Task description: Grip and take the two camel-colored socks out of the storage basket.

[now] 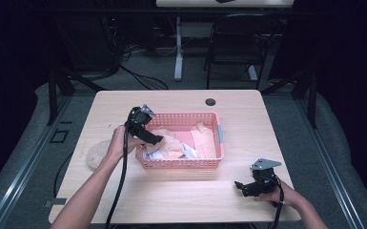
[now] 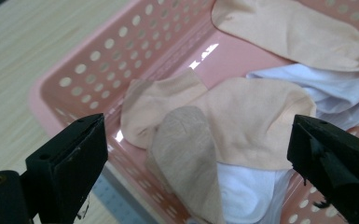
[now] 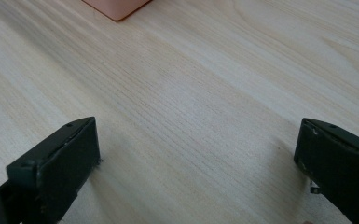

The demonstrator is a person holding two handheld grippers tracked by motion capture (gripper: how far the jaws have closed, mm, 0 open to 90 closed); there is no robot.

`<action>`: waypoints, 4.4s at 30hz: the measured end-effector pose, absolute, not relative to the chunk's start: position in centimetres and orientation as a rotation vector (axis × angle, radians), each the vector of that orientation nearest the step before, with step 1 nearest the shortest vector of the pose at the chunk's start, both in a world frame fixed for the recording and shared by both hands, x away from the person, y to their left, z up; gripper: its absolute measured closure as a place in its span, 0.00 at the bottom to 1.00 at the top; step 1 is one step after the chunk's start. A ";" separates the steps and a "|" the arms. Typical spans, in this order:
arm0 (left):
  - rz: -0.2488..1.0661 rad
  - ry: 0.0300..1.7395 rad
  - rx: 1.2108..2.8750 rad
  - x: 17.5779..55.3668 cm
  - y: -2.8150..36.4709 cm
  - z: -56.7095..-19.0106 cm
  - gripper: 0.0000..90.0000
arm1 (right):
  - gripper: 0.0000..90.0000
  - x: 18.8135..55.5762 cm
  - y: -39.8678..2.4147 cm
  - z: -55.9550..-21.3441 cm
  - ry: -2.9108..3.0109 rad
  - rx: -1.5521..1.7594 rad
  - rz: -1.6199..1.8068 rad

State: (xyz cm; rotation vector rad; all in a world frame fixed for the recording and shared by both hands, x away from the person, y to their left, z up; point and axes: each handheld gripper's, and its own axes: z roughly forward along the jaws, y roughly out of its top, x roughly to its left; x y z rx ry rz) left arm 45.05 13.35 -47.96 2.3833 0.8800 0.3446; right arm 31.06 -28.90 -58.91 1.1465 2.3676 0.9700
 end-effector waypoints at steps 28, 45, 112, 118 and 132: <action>0.333 0.958 2.576 46.2 12.1 -51.8 0.55 | 0.00 31.1 -28.9 -58.9 2.368 1.147 0.973; 0.339 0.881 2.578 45.6 12.4 -50.4 0.90 | 0.00 31.1 -28.9 -58.9 2.368 1.147 0.972; 0.247 0.985 2.729 41.1 25.8 -38.3 0.90 | 0.00 31.0 -28.9 -58.9 2.362 1.150 0.971; 0.216 1.040 2.742 41.5 26.7 -40.6 0.90 | 0.00 31.0 -28.9 -58.9 2.362 1.150 0.970; 0.131 1.166 2.735 43.2 28.0 -47.2 0.90 | 0.00 31.0 -28.9 -58.9 2.364 1.149 0.970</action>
